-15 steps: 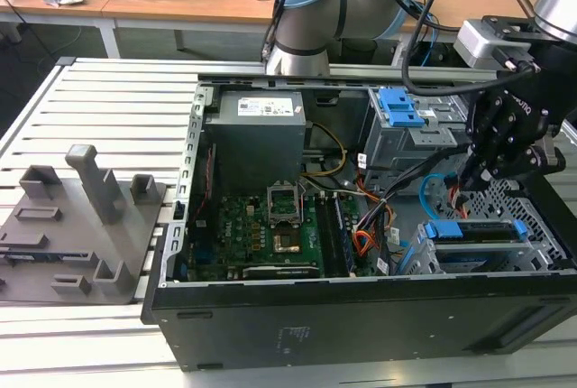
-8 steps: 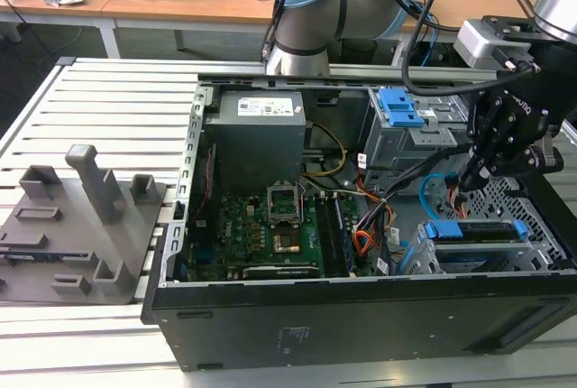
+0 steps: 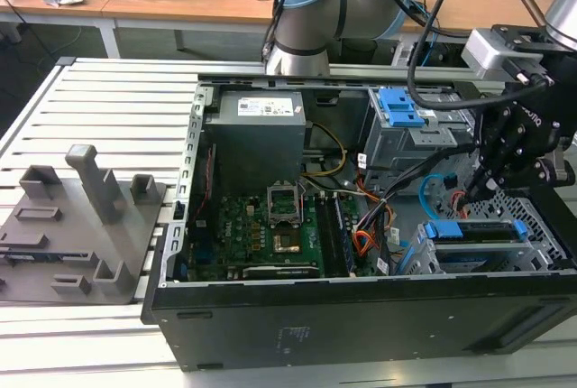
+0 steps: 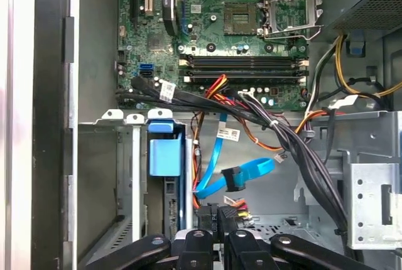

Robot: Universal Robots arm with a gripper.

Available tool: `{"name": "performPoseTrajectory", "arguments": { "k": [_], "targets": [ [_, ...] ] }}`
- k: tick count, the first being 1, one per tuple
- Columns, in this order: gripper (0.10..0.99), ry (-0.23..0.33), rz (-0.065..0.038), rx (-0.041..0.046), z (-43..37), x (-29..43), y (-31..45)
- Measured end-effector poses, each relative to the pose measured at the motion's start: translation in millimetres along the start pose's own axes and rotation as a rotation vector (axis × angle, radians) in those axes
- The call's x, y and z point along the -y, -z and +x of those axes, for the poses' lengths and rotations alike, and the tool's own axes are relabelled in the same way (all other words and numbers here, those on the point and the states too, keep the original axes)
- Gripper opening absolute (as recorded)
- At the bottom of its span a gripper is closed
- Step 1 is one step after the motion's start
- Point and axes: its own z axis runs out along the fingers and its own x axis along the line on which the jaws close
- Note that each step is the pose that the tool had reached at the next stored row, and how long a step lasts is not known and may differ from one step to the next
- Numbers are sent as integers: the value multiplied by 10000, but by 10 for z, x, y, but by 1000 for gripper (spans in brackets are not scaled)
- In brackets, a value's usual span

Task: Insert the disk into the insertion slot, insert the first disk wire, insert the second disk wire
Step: 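Insert the first disk wire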

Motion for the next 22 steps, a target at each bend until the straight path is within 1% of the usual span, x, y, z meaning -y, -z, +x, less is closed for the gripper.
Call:
{"name": "performPoseTrajectory", "arguments": {
  "k": [2,4,5,8,10,14,15,18,22],
  "targets": [
    [165,0,0,1,50,0,-1],
    [165,0,0,0,142,1,-2],
    [165,0,0,2,173,1,-4],
    [165,0,0,1,312,1,-6],
    [165,0,0,0,349,1,-6],
    [165,0,0,1,472,2,-8],
    [165,0,0,1,487,4,-8],
    [165,0,-2,1,488,74,-6],
    [165,-1,-2,-1,488,83,-36]
  ]
}}
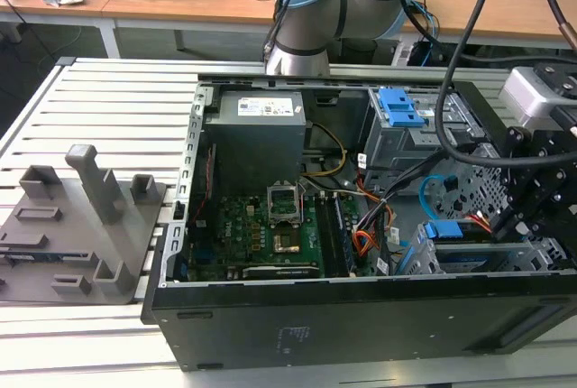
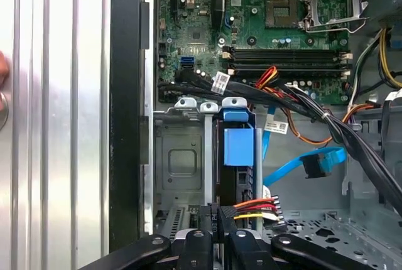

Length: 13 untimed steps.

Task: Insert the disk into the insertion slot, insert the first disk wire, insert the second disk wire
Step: 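Insert the first disk wire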

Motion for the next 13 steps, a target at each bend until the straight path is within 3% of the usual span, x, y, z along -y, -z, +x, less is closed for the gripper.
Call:
{"name": "performPoseTrajectory", "arguments": {
  "k": [4,7,13],
  "targets": [
    [165,1,0,2,-2,3,-15],
    [165,0,0,3,-171,2,-11],
    [165,4,-12,63,-216,46,-27]
  ]
}}
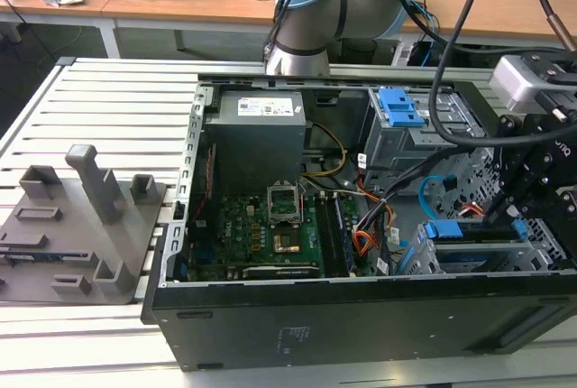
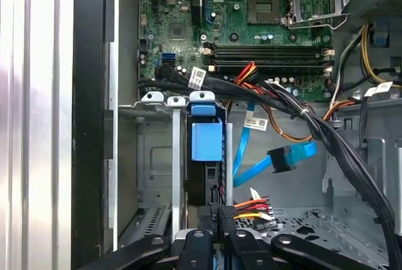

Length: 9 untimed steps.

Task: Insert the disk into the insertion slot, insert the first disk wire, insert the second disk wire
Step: 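Insert the first disk wire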

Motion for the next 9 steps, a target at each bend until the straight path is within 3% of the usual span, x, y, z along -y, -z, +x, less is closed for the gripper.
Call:
{"name": "performPoseTrajectory", "arguments": {
  "k": [9],
  "targets": [
    [165,3,-10,70,-6,46,-46]
  ]
}}
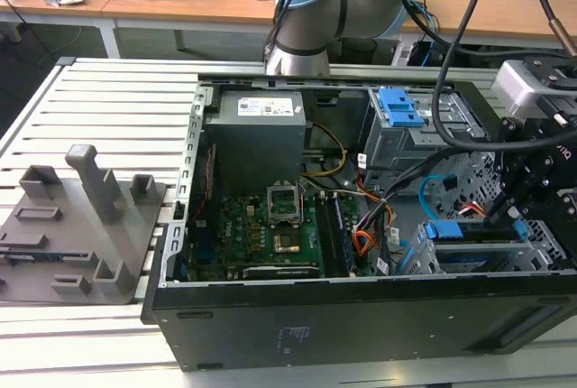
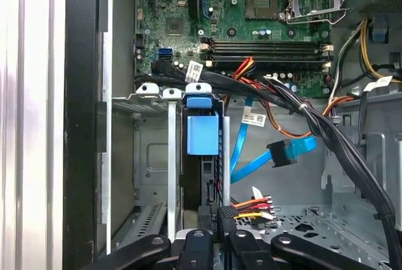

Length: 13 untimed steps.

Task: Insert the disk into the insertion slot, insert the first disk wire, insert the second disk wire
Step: 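Insert the first disk wire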

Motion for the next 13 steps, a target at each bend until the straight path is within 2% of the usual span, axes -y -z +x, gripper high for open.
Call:
{"name": "performPoseTrajectory", "arguments": {
  "k": [9,13],
  "targets": [
    [165,0,-8,1,3,31,-65],
    [173,1,-12,34,2,31,-83]
  ]
}}
